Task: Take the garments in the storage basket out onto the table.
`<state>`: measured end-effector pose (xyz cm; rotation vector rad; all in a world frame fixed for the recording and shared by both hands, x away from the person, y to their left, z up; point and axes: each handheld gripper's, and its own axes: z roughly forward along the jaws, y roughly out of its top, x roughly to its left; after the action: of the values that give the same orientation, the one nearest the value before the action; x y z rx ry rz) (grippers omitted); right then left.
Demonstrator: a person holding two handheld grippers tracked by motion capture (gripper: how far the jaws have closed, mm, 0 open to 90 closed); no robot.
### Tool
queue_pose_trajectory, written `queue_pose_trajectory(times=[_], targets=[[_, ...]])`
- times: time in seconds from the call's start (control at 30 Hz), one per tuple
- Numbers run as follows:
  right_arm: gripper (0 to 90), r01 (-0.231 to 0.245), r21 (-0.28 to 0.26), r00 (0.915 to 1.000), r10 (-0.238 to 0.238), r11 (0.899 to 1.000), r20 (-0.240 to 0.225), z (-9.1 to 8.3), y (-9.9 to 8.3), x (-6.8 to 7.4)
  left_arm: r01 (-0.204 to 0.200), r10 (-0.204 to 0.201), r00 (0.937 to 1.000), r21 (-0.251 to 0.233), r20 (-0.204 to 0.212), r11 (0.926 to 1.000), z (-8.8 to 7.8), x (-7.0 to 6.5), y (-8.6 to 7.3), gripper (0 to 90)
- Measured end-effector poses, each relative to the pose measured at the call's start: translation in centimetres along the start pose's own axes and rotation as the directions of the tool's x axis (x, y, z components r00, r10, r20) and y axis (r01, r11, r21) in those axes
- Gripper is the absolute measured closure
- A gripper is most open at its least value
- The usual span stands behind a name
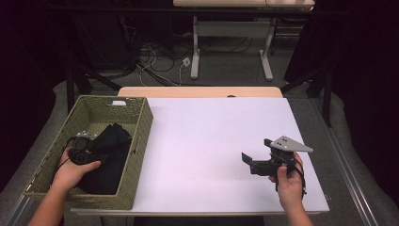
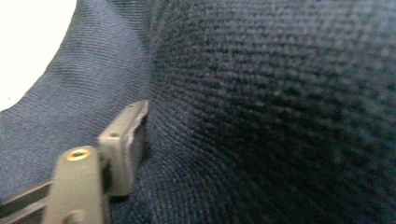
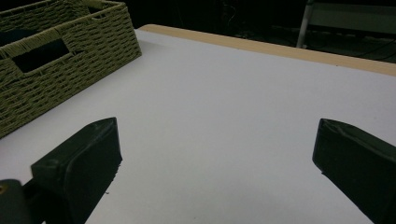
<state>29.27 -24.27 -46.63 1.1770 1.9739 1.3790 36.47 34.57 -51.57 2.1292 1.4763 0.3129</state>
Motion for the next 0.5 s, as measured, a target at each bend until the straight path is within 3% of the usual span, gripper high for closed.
queue_pose_trajectory(times=[0.3, 0.5], targets=[[1.3, 0.006, 0.002, 1.0000, -0.006, 1.000, 0.001, 0.06, -0.03, 0.03, 0.006, -0.006, 0.9995, 0.001, -0.030, 1.0000, -0.45, -0.24, 0.39, 52.4], [2.3, -0.002, 0.009, 1.0000, 0.002, 1.000, -0.003, 0.12, -0.09, -0.06, 0.000, 0.000, 0.9991, -0.010, -0.043, 0.9999, -0.87, -0.48, 0.49, 56.0]])
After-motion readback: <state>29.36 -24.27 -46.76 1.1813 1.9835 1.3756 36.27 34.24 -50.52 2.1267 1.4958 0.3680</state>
